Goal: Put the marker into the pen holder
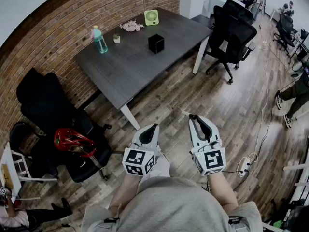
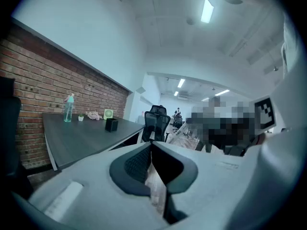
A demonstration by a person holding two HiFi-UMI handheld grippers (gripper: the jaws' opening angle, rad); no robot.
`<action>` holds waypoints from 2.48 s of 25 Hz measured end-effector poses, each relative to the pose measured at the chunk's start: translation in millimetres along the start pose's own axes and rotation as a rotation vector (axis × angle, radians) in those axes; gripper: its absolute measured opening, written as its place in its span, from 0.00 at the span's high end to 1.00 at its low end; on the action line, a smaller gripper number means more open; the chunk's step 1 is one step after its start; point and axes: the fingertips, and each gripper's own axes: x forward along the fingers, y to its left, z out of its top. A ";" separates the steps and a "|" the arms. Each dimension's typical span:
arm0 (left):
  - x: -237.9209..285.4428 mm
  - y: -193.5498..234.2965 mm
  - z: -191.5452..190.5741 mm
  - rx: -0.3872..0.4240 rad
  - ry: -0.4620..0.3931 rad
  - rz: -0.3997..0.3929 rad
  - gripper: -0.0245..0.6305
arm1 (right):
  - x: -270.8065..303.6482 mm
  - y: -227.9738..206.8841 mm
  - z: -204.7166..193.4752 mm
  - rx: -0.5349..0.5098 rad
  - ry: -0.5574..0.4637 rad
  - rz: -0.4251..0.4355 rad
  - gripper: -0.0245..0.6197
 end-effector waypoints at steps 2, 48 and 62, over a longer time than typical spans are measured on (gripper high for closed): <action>-22.5 -20.8 -6.0 0.004 0.004 0.001 0.93 | -27.3 7.2 0.7 0.014 0.006 -0.007 0.85; -95.8 -98.3 -25.4 0.011 0.000 0.012 0.93 | -127.2 40.5 8.1 0.068 -0.040 0.018 0.85; -35.9 -51.0 -13.9 -0.013 0.003 0.036 0.93 | -56.6 4.9 -0.5 0.077 -0.027 0.011 0.85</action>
